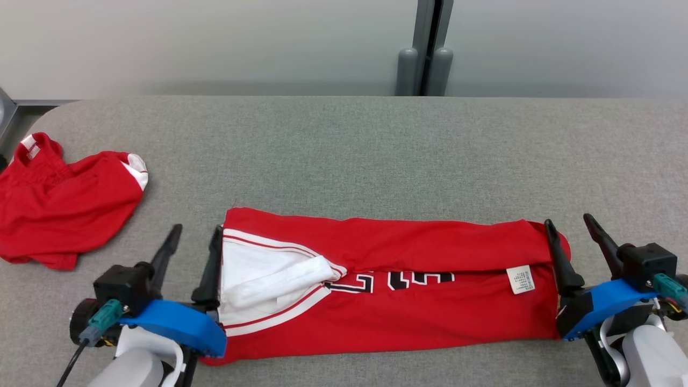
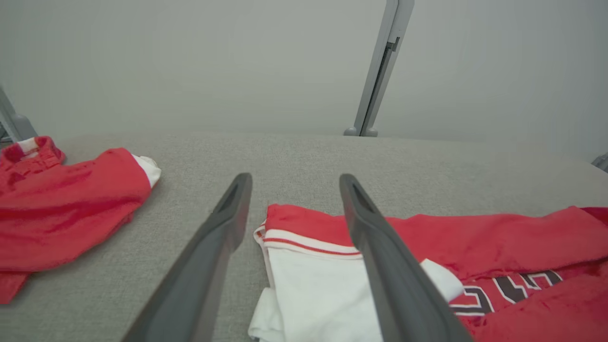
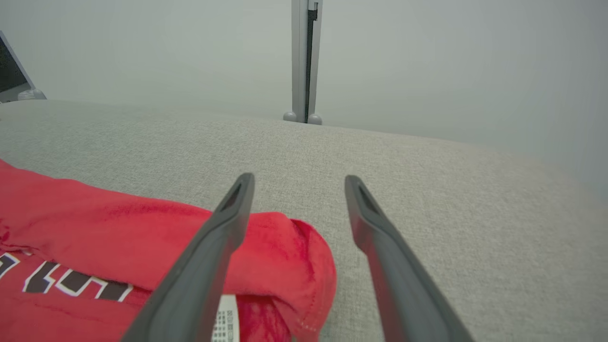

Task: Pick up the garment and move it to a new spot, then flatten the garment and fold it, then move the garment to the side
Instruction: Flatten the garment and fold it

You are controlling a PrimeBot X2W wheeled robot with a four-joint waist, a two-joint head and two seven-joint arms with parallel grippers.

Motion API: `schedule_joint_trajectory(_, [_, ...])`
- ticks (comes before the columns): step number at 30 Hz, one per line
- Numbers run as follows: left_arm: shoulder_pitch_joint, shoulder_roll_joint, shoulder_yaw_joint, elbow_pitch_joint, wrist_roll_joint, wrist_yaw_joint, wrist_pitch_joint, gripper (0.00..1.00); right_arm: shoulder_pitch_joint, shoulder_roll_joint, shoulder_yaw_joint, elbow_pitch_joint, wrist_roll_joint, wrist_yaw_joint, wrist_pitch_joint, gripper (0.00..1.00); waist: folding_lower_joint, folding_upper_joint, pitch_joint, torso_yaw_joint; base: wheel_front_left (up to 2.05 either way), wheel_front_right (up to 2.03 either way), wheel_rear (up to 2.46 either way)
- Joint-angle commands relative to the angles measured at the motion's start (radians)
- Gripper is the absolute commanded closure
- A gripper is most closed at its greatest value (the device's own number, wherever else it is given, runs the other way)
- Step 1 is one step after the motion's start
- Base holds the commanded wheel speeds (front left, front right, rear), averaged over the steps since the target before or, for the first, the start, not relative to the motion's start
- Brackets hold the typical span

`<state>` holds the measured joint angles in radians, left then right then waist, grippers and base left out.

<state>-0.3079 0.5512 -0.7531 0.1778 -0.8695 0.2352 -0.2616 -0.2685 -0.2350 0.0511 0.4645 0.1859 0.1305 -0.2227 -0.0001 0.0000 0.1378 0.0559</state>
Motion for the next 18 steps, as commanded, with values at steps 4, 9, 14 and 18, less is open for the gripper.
schedule_joint_trajectory(4, [0.073,-0.064,0.168,-0.051,0.138,0.014,-0.004,0.00,0.001,0.017,-0.036,0.006,0.009,0.001,0.049,0.00,0.0001,0.0000,0.007,0.007,0.00,0.00,0.00])
schedule_joint_trajectory(9, [0.134,-0.141,0.321,-0.083,0.270,-0.014,-0.004,0.00,0.007,0.044,-0.066,0.051,0.010,0.001,0.101,0.00,0.0001,0.0000,0.015,0.020,0.00,0.00,0.00])
schedule_joint_trajectory(14, [0.185,-0.215,0.450,-0.096,0.364,-0.050,-0.005,0.00,0.017,0.070,-0.083,0.091,0.016,0.001,0.120,0.00,0.0001,0.0000,0.024,0.026,0.00,0.00,0.00])
schedule_joint_trajectory(18, [0.213,-0.264,0.522,-0.087,0.428,-0.082,-0.005,0.00,0.025,0.088,-0.094,0.126,0.013,0.001,0.127,0.00,0.0001,0.0000,0.028,0.028,0.00,0.00,0.00])
